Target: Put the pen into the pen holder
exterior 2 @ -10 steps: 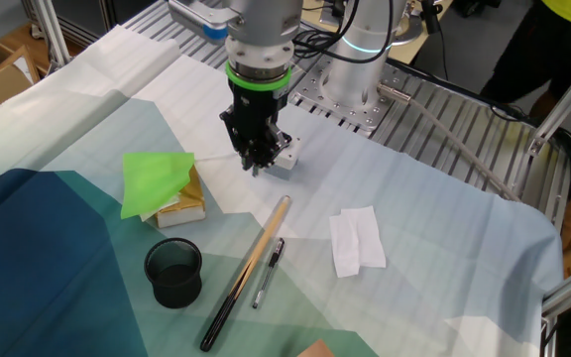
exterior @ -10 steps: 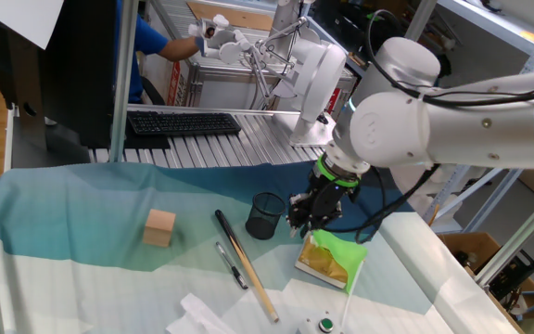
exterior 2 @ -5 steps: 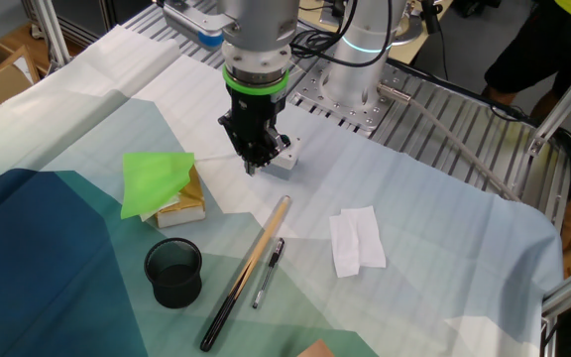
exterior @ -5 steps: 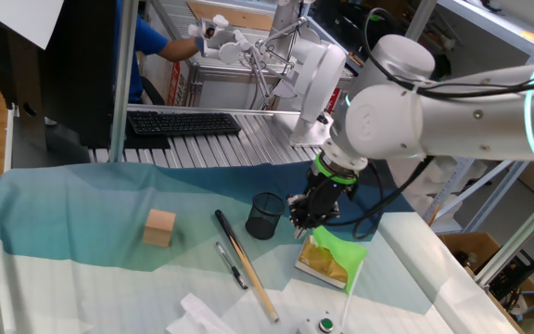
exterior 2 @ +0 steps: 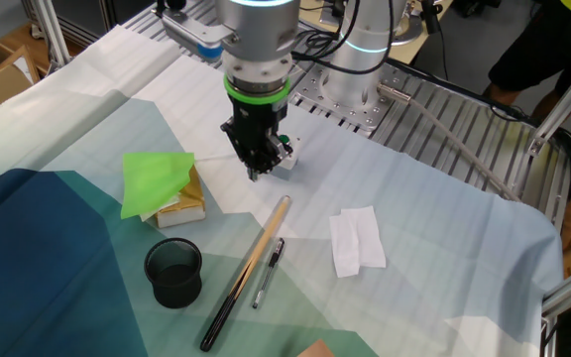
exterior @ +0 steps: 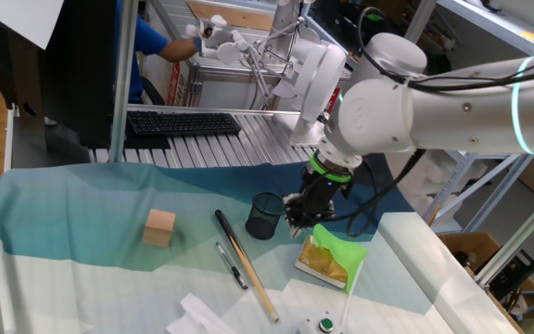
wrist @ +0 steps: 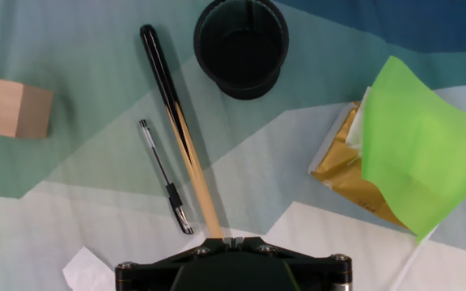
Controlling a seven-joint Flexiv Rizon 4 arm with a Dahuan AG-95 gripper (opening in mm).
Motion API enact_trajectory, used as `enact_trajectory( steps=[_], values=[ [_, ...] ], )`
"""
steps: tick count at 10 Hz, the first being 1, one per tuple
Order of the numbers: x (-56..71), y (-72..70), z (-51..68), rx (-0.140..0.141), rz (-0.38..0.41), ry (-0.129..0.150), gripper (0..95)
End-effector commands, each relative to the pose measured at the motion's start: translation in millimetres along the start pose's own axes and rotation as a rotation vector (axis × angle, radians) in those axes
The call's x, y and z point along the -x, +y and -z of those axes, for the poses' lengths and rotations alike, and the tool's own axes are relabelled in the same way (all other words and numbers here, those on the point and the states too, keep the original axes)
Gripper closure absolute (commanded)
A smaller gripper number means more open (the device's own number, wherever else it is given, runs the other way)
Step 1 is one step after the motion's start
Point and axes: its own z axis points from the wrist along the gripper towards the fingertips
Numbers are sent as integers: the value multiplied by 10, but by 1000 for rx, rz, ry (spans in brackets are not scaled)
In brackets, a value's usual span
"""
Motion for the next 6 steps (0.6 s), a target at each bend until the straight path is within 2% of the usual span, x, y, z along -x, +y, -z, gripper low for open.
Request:
enact_trajectory(
  steps=[1,2,6],
  values=[
    [53,114,57,-9,-15,27,950],
    [124,210,58,-14,-25,43,950],
    [303,345,-45,-20,-34,51,950]
  ],
)
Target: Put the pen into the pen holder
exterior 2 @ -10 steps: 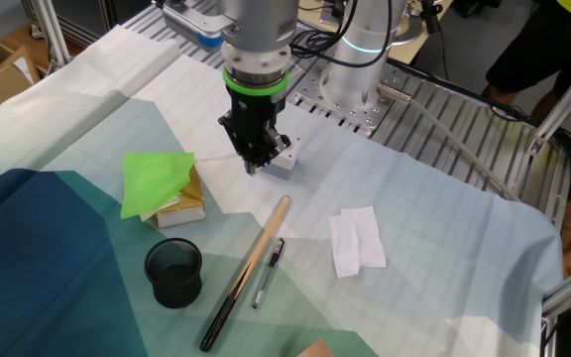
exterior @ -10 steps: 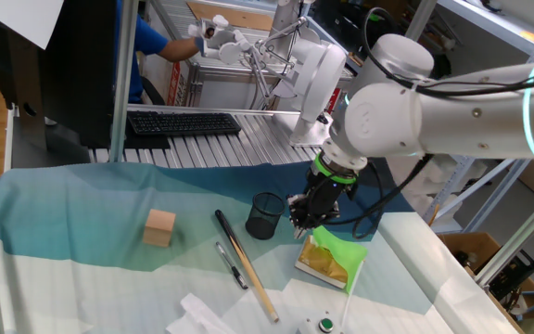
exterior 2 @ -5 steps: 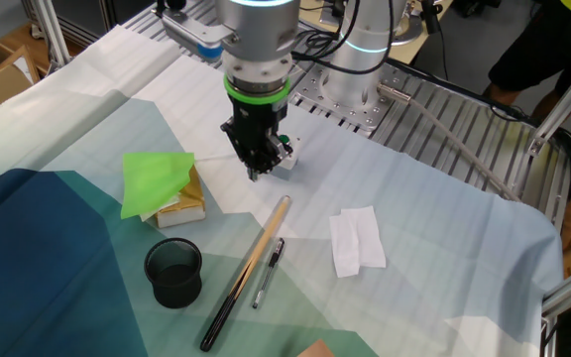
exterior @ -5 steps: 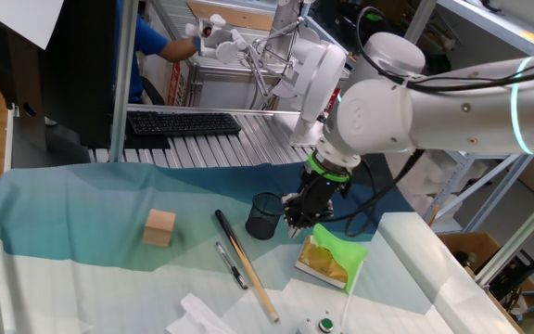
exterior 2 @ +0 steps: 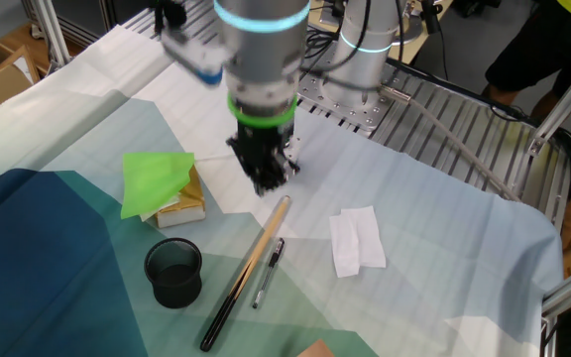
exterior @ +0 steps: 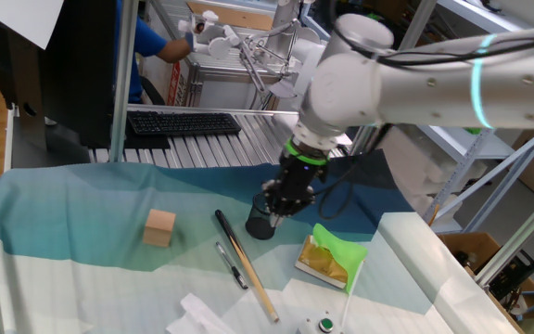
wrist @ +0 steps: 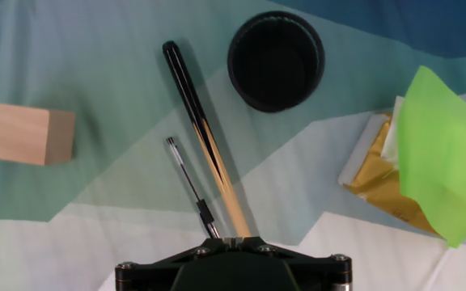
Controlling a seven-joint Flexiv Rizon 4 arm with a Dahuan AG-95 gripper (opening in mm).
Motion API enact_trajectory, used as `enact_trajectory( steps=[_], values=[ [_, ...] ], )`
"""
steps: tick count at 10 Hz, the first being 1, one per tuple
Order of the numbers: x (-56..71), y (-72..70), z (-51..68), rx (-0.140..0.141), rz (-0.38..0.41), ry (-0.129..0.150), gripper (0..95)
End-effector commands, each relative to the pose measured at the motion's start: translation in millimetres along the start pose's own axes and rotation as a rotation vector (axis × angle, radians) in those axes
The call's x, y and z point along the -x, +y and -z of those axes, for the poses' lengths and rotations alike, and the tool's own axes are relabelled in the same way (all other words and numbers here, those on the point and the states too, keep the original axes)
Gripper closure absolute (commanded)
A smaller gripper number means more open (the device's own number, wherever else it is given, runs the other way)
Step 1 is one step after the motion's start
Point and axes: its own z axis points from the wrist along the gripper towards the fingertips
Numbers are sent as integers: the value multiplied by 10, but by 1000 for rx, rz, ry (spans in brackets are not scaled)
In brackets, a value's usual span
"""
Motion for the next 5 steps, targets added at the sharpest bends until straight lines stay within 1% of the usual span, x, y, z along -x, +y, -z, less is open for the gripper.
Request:
enact_trajectory(
  steps=[1,3,5],
  values=[
    [65,17,-33,0,3,3,950],
    [132,62,-100,1,0,5,950],
    [165,118,-166,1,-9,5,950]
  ],
)
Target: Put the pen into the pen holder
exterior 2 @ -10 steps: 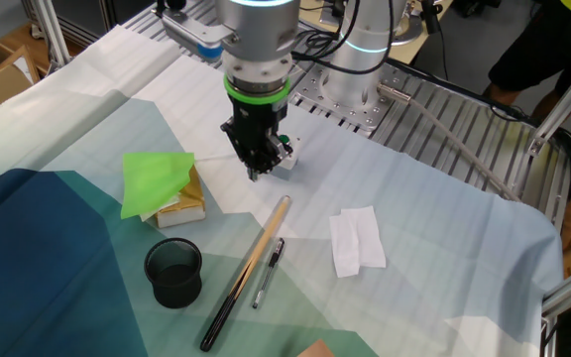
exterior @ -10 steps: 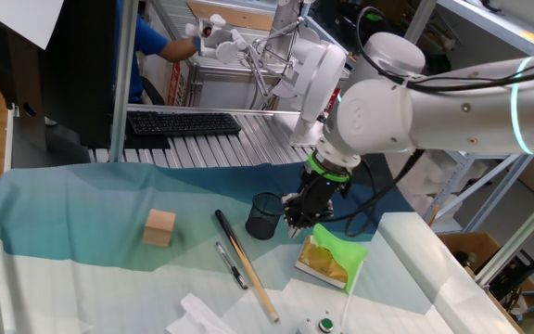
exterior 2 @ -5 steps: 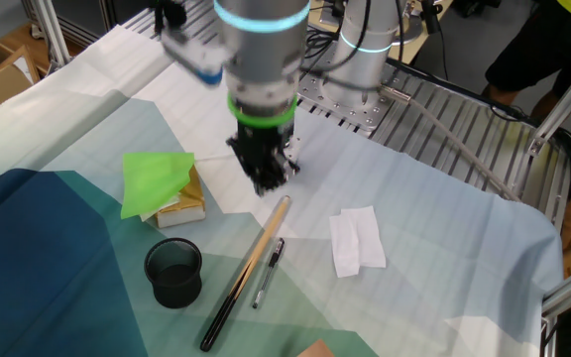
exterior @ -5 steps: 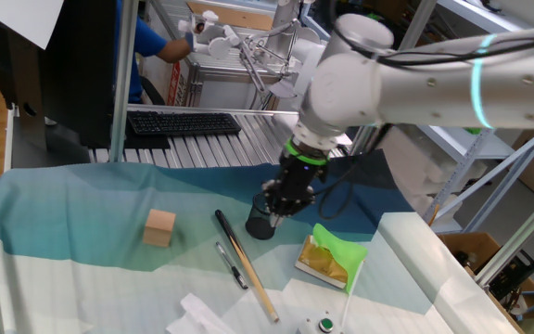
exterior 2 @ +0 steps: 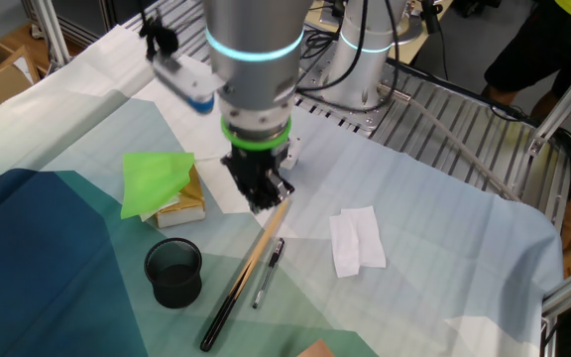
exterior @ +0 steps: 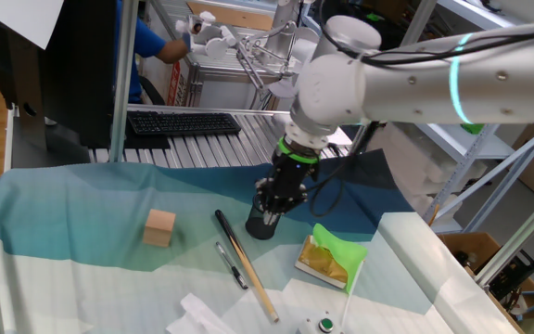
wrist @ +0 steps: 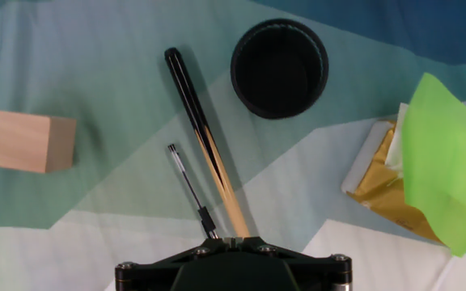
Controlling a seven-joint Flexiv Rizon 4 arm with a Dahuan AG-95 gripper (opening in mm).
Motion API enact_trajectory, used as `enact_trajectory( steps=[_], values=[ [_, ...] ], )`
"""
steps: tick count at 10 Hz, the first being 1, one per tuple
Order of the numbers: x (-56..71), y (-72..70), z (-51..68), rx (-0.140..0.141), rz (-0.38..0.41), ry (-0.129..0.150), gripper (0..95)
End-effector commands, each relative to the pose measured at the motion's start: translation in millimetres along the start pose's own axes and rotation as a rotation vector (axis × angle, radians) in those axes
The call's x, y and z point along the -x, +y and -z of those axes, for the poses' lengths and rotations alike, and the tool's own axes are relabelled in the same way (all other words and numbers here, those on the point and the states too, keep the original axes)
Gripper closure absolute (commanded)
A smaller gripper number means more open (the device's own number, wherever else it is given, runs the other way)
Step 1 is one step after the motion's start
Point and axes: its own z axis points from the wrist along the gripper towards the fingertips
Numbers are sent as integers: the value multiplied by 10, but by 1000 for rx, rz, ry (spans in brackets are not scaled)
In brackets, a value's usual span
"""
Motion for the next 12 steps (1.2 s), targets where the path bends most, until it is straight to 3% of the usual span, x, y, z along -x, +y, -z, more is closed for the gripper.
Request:
enact_trajectory(
  steps=[1,6,9,12],
  values=[
    [10,40,-70,0,-9,-6,950],
    [-21,196,-304,-1,-12,-7,950],
    [-48,261,-514,0,20,-8,950],
    [-57,267,-534,-12,63,10,950]
  ],
)
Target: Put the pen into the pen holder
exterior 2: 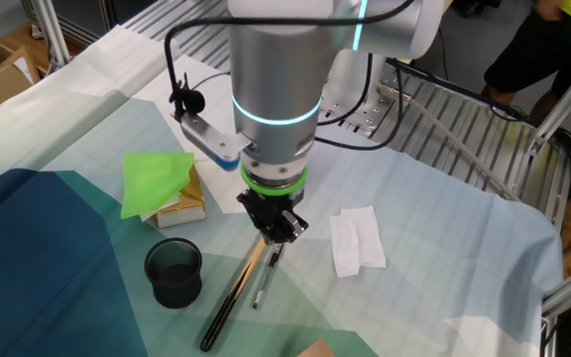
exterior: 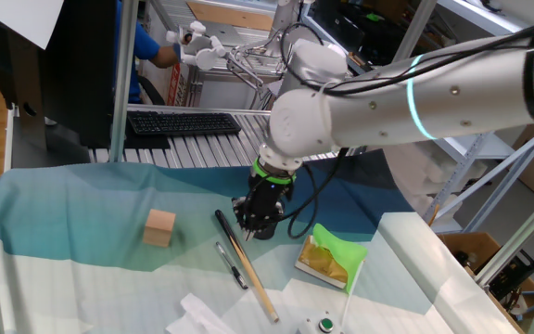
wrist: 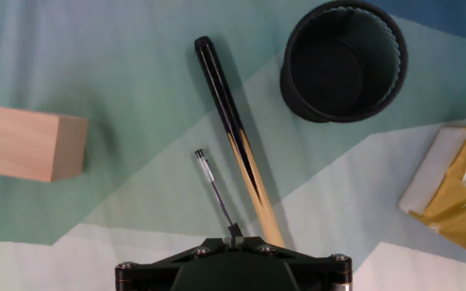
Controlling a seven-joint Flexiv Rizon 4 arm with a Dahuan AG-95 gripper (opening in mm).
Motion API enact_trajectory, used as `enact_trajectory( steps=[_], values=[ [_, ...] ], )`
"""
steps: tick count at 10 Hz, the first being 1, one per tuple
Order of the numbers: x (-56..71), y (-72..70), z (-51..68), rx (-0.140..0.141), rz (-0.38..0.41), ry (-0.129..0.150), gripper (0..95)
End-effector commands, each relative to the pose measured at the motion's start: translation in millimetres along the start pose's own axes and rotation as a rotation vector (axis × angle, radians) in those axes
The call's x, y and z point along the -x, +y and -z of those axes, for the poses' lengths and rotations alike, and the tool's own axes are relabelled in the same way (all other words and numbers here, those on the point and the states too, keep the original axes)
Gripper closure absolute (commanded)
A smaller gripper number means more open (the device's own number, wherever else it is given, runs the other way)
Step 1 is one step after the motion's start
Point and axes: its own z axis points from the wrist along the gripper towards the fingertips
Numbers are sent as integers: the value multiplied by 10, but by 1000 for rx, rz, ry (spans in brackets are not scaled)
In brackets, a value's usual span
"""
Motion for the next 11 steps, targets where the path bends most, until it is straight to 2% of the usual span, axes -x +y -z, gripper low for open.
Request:
enact_trajectory(
  steps=[1,4,6,7,9,10,11],
  values=[
    [0,3,13,-5,23,13,950],
    [-10,0,2,-22,21,9,950],
    [-82,-9,-49,-61,12,-5,950],
    [-152,-24,-102,-62,-9,-10,950],
    [-257,-42,-164,-48,-34,5,950],
    [-290,-35,-169,-38,-48,15,950],
    [-290,-35,-169,-40,-44,19,950]
  ],
)
